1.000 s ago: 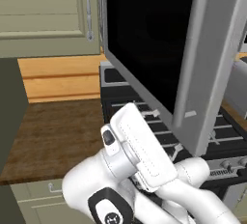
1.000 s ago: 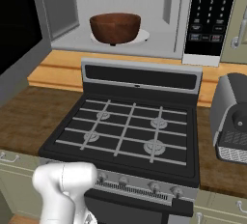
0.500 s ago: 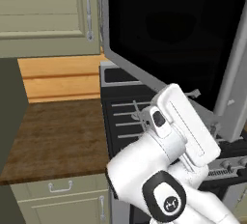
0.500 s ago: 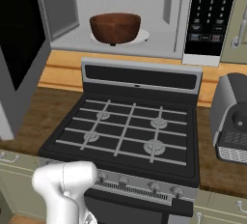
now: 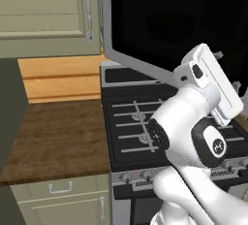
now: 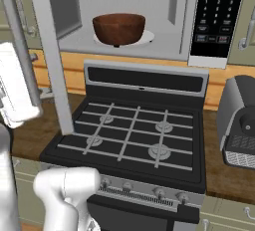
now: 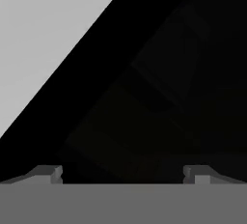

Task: Pick the sweet potato from the sink and place it in the bowl. Then pick the bowl and place it in the microwave. Then close the microwave door and press the start button.

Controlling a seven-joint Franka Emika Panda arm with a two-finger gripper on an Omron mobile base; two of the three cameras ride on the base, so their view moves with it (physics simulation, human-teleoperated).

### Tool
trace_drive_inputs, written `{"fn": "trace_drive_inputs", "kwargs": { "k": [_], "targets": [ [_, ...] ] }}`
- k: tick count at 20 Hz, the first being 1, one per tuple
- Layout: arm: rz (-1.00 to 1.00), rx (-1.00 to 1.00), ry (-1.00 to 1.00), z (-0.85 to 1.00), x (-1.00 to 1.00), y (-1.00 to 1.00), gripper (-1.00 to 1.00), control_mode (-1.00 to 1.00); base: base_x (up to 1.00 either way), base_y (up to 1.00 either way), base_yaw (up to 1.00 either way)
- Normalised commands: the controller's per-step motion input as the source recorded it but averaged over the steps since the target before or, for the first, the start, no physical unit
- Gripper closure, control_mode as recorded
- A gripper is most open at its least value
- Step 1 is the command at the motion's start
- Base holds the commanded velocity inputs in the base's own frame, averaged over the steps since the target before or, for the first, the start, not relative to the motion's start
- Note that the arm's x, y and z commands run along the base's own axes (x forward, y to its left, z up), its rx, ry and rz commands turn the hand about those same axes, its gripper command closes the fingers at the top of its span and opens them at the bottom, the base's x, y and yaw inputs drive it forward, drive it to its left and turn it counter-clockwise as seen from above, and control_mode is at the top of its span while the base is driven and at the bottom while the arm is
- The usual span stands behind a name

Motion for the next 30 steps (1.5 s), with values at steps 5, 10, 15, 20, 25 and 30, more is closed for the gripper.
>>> {"fn": "trace_drive_inputs", "kwargs": {
  "k": [5, 10, 15, 20, 25, 30],
  "targets": [
    [0.10, 0.06, 0.14, 0.19, 1.00, -0.27, -1.00, -1.00, 0.00, 0.00, 0.00],
    [0.13, 0.06, 0.13, 0.03, 1.00, -0.18, -1.00, -1.00, 0.00, 0.00, 0.00],
    [0.16, 0.06, 0.16, 0.10, 1.00, -0.23, -1.00, -1.00, 0.00, 0.00, 0.00],
    [0.18, 0.08, 0.13, 0.01, 1.00, -0.25, -1.00, -1.00, 0.00, 0.00, 0.00],
    [0.18, 0.08, 0.12, 0.00, 0.97, -0.20, -1.00, -1.00, 0.00, 0.00, 0.00],
    [0.17, 0.08, 0.11, 0.00, 0.89, -0.14, -1.00, -1.00, 0.00, 0.00, 0.00]
  ]
}}
